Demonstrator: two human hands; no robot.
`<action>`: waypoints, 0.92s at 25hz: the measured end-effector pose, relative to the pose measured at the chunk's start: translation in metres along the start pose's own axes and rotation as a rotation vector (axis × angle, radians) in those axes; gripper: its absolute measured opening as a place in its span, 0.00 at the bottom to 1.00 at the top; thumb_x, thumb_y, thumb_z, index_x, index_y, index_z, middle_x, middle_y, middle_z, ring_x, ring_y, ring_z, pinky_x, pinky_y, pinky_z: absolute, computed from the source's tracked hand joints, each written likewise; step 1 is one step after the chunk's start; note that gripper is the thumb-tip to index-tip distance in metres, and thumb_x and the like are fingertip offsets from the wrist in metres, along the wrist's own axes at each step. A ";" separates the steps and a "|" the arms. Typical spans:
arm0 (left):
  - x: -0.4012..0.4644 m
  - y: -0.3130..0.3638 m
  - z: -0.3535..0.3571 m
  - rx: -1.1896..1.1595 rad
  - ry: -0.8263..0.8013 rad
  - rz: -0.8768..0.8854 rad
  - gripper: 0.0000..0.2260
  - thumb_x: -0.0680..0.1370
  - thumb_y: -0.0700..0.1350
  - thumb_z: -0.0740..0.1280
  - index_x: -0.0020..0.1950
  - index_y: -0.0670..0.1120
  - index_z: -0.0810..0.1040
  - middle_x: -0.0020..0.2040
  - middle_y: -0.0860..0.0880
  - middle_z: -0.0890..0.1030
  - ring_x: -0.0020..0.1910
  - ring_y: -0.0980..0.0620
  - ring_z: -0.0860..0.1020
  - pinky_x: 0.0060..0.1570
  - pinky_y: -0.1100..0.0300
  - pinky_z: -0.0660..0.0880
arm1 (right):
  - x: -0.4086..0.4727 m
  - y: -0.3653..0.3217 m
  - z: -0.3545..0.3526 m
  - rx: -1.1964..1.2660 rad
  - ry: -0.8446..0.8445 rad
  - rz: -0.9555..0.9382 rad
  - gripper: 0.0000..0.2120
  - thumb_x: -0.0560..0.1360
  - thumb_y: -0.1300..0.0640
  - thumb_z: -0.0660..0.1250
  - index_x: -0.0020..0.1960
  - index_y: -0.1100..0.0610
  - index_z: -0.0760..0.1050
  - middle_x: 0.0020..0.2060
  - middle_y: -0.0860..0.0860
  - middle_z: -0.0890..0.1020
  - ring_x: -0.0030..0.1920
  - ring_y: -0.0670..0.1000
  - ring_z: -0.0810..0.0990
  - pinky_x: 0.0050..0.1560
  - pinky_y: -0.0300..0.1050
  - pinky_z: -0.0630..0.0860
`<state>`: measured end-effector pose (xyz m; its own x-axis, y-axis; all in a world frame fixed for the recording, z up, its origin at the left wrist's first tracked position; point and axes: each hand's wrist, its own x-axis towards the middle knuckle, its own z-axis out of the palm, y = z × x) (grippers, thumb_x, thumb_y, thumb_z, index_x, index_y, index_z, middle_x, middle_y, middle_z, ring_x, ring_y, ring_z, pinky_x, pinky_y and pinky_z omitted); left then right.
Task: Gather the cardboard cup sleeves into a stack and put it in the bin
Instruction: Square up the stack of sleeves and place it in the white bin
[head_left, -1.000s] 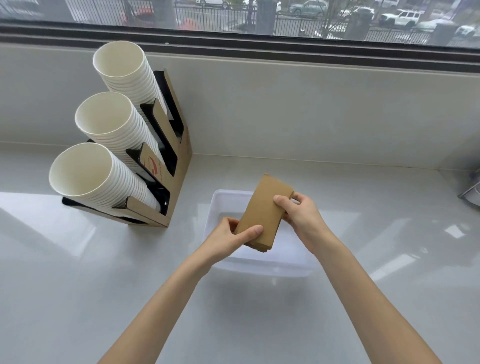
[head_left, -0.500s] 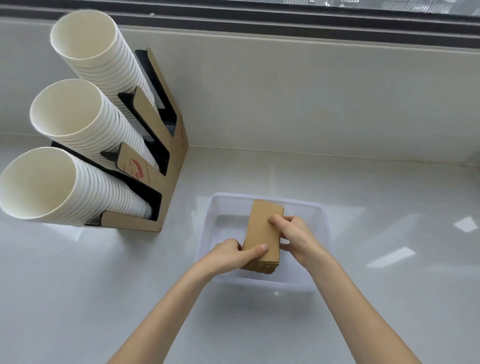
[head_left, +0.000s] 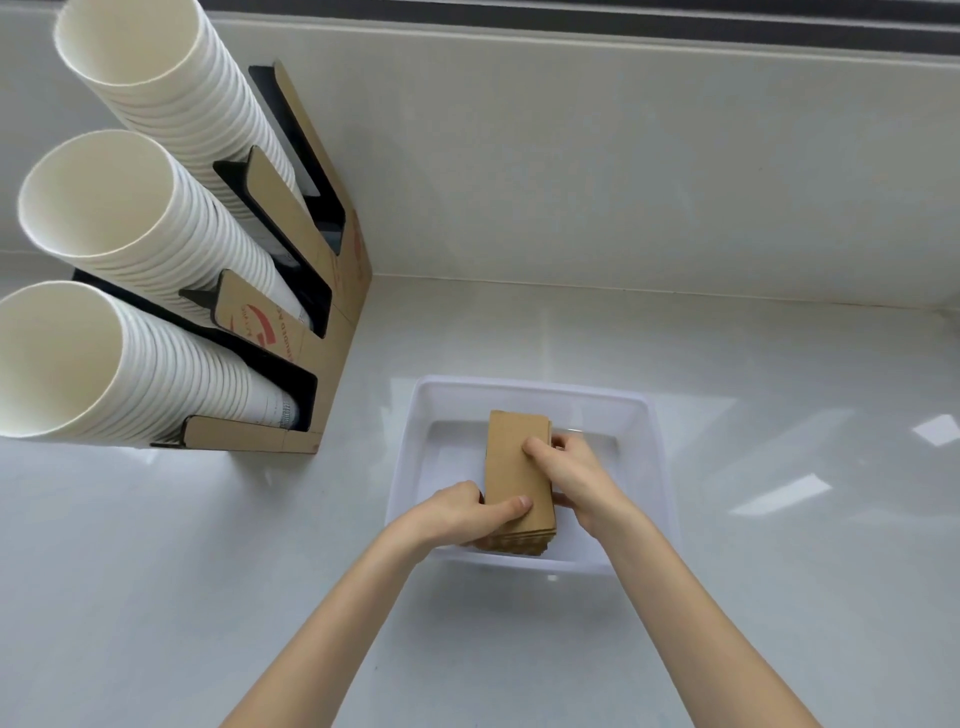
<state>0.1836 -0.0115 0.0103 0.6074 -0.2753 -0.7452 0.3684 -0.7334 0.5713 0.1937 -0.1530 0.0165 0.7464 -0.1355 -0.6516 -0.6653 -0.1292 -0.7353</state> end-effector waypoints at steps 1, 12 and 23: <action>0.000 0.000 0.000 -0.002 0.007 0.006 0.25 0.69 0.64 0.62 0.49 0.43 0.76 0.52 0.44 0.81 0.51 0.47 0.79 0.59 0.54 0.75 | 0.000 0.000 0.000 -0.008 -0.001 -0.005 0.18 0.73 0.54 0.62 0.61 0.59 0.71 0.57 0.54 0.79 0.55 0.54 0.78 0.48 0.46 0.75; -0.009 0.004 -0.003 -0.022 0.086 0.026 0.20 0.73 0.58 0.61 0.56 0.44 0.70 0.53 0.47 0.76 0.51 0.48 0.74 0.48 0.59 0.71 | -0.007 -0.002 -0.002 -0.078 0.017 -0.035 0.26 0.75 0.53 0.62 0.70 0.57 0.62 0.67 0.54 0.72 0.64 0.54 0.72 0.58 0.46 0.70; -0.036 0.021 -0.017 0.170 0.236 0.089 0.35 0.74 0.59 0.59 0.74 0.42 0.51 0.76 0.43 0.57 0.73 0.45 0.61 0.68 0.53 0.62 | -0.040 -0.019 -0.020 -0.398 0.039 -0.226 0.31 0.76 0.51 0.62 0.74 0.56 0.54 0.74 0.55 0.59 0.73 0.56 0.61 0.69 0.49 0.62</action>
<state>0.1818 -0.0065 0.0549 0.7861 -0.2056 -0.5829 0.1953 -0.8121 0.5498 0.1762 -0.1645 0.0600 0.8774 -0.0961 -0.4701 -0.4457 -0.5263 -0.7241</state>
